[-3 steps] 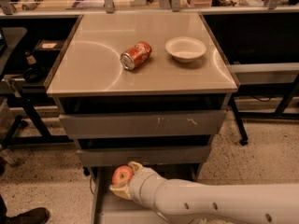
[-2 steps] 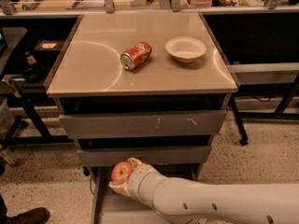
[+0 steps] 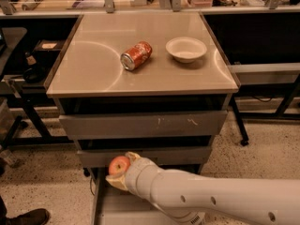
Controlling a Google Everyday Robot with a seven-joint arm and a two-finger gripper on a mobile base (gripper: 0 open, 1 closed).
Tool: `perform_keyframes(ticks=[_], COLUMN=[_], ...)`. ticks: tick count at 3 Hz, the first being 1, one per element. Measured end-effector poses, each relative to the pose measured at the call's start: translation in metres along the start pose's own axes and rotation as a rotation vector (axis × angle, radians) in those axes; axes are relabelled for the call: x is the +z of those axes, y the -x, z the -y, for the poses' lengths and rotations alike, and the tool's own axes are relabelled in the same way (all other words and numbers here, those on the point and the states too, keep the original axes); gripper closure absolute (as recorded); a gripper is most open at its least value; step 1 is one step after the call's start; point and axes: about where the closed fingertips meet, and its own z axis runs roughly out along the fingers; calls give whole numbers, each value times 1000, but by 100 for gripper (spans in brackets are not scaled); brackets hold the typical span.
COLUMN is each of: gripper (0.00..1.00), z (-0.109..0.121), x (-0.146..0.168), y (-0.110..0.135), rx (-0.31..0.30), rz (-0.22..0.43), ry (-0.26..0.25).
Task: Pick apple from bottom drawer and place on counter
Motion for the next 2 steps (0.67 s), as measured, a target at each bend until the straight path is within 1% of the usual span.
perform_keyframes(ticks=[1,2], gripper=[100,100], z=[10,9], x=[-26,-38], y=[64,84], rx=[-58,-109], rz=[52,64], ry=[-13,-31])
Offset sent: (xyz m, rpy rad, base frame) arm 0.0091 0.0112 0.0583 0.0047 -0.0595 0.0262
